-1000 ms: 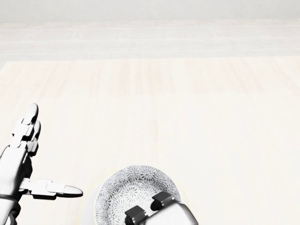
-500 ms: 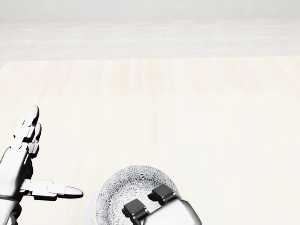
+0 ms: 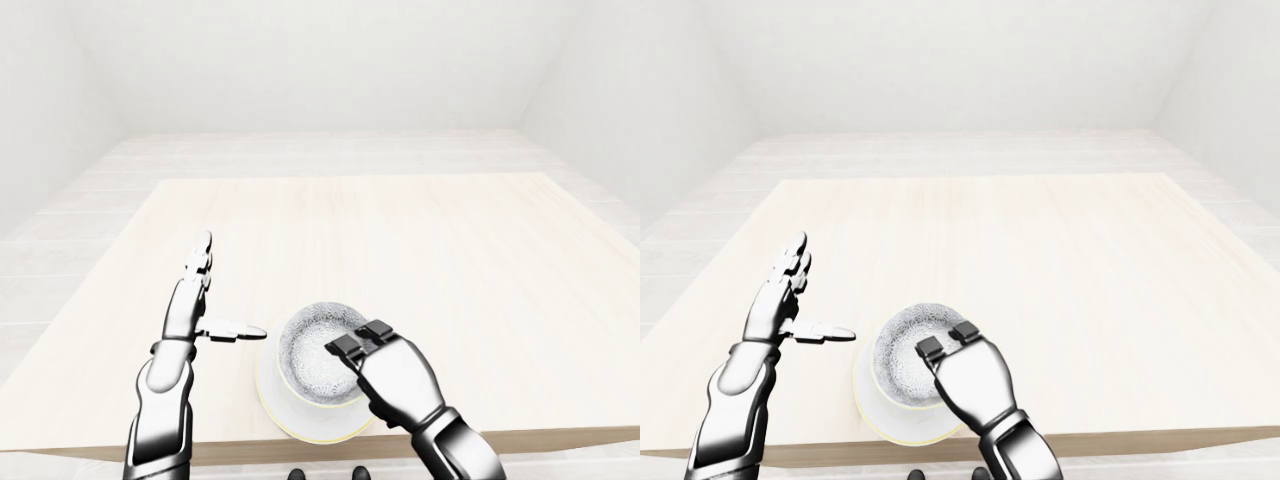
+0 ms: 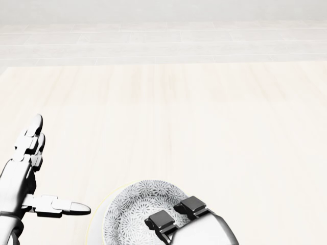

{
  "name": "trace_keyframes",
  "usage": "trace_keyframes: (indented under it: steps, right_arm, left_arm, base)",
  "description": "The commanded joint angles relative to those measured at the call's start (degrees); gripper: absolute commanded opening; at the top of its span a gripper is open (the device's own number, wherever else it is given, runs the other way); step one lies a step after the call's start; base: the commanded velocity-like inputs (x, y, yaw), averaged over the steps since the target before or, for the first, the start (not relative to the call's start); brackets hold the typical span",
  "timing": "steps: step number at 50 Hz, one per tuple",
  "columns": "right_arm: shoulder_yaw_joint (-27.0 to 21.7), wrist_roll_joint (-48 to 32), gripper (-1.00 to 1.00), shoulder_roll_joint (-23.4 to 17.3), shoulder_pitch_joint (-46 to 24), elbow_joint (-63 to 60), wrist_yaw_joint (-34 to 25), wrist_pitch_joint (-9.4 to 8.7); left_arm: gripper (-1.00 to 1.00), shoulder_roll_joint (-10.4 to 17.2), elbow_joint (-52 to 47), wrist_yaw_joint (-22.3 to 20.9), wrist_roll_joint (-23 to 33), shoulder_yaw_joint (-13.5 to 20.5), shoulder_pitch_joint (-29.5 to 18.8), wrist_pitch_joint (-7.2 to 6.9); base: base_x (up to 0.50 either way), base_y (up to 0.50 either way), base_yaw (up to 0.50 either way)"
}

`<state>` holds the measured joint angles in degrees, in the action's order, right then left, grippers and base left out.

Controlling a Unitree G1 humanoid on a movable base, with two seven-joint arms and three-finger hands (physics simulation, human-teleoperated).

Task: Put the bowl on the plate.

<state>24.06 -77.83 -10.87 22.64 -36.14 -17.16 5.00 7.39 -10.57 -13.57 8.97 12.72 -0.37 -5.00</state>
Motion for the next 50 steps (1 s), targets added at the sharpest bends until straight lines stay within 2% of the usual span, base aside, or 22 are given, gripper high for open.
trace_keyframes:
  steps: [1, 6, 15, 23, 31, 35, 39, 43, 45, 49, 50]
  right_arm:
    - [-2.99, 1.53, 0.30, -0.73, 2.56, -2.52, -0.08, 0.00]
    - [-4.93, 1.58, 0.30, -1.24, 3.57, -3.86, -0.74, 0.00]
    - [-11.30, 4.73, 0.28, -0.98, 5.79, -6.19, -1.94, 0.00]
    - [-17.51, 7.40, 0.29, 2.55, 5.39, -7.61, -3.02, 0.00]
    - [-20.92, 9.83, 0.28, 6.25, 3.83, -7.63, -4.28, 0.00]
    - [-22.62, 12.51, 0.27, 9.35, 1.50, -7.78, -4.86, 0.00]
    - [-22.56, 13.19, 0.31, 10.23, 0.41, -6.91, -5.29, 0.00]
    - [-22.94, 14.94, 0.47, 10.68, -0.20, -7.66, -5.46, 0.00]
    - [-23.49, 16.16, 0.48, 11.06, -0.16, -8.10, -5.15, 0.00]
    - [-24.47, 18.71, 0.55, 11.97, -1.09, -8.70, -4.83, -2.62]
    - [-24.44, 18.71, 0.55, 11.93, -1.10, -8.72, -4.82, -2.67]
  left_arm:
    - [1.00, 0.10, -0.01, 0.04, 0.07, -0.17, -0.57, 0.00]
    - [1.00, 0.31, -0.05, -0.06, 0.09, -0.09, -0.64, 0.00]
    - [1.00, 0.57, -1.40, -0.61, 0.15, 0.25, -0.20, 0.00]
    - [1.00, 0.48, -2.08, -0.80, 0.34, 0.96, 0.57, 0.00]
    - [1.00, 0.27, -3.15, -1.06, 0.59, 1.43, 1.39, 0.00]
    - [1.00, 0.08, -3.20, -0.97, 0.70, 1.55, 1.47, 0.00]
    - [1.00, -0.12, -3.05, -0.95, 0.73, 1.46, 1.69, 0.00]
    - [1.00, -0.03, -3.42, -1.18, 0.58, 1.88, 2.20, 0.00]
    - [1.00, -0.03, -3.69, -1.32, 0.44, 2.17, 2.49, 0.00]
    - [1.00, -0.14, -3.59, -1.40, 0.57, 2.36, 2.77, 0.00]
    - [1.00, -0.14, -3.59, -1.41, 0.58, 2.36, 2.77, 0.00]
  base:
    - [0.00, 0.00, 0.00]
    - [0.00, 0.00, 0.00]
    - [0.00, 0.00, 0.00]
    - [0.00, 0.00, 0.00]
    - [0.00, 0.00, 0.00]
    - [0.00, 0.00, 0.00]
    - [0.00, 0.00, 0.00]
    - [0.00, 0.00, 0.00]
    - [0.00, 0.00, 0.00]
    - [0.00, 0.00, 0.00]
    - [0.00, 0.00, 0.00]
